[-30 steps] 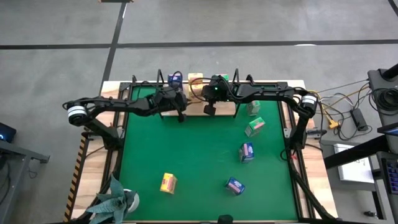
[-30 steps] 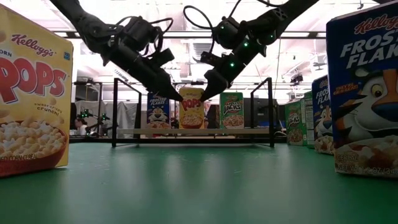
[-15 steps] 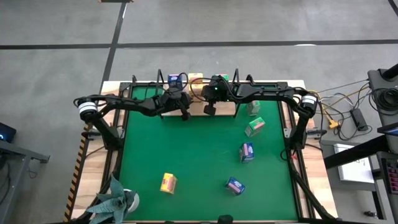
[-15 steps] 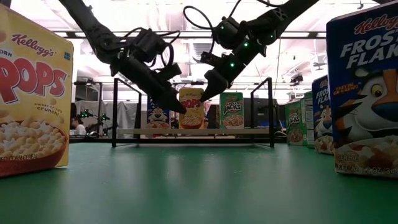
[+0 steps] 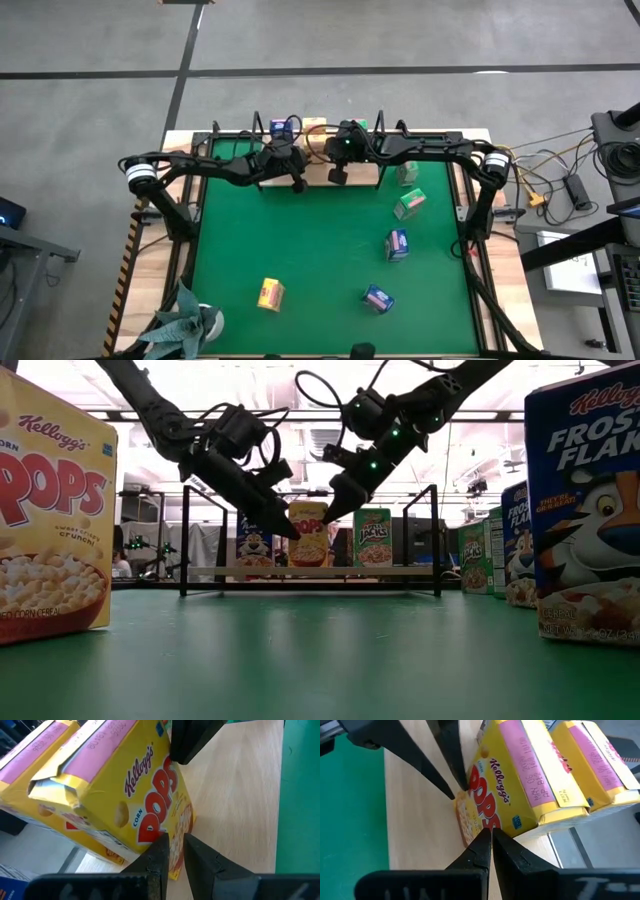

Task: Stack cereal on shelf
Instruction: Put the top yellow cereal box on the shelf aligned with the other yellow cereal box

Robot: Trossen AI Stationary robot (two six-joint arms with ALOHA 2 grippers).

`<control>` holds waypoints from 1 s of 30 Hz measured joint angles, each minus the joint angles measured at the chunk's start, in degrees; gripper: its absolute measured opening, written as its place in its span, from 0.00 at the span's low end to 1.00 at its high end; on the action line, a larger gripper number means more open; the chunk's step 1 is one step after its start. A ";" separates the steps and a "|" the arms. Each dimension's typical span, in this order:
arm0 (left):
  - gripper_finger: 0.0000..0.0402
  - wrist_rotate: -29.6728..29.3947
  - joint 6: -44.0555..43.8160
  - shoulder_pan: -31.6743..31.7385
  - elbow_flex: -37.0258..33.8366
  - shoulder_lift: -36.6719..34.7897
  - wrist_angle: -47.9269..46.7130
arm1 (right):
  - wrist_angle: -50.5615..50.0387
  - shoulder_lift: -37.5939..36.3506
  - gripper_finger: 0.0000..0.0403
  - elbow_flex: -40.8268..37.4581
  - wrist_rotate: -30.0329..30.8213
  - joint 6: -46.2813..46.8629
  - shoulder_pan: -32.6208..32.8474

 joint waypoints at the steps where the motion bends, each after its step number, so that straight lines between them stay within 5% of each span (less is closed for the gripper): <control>1: 0.10 0.00 -0.02 0.00 0.00 0.00 -0.01 | 0.04 0.00 0.02 0.00 0.00 -0.08 -0.12; 30: 0.10 -4.85 -0.73 0.07 0.00 -0.04 0.08 | 1.11 0.00 0.02 0.00 0.91 -0.73 -1.11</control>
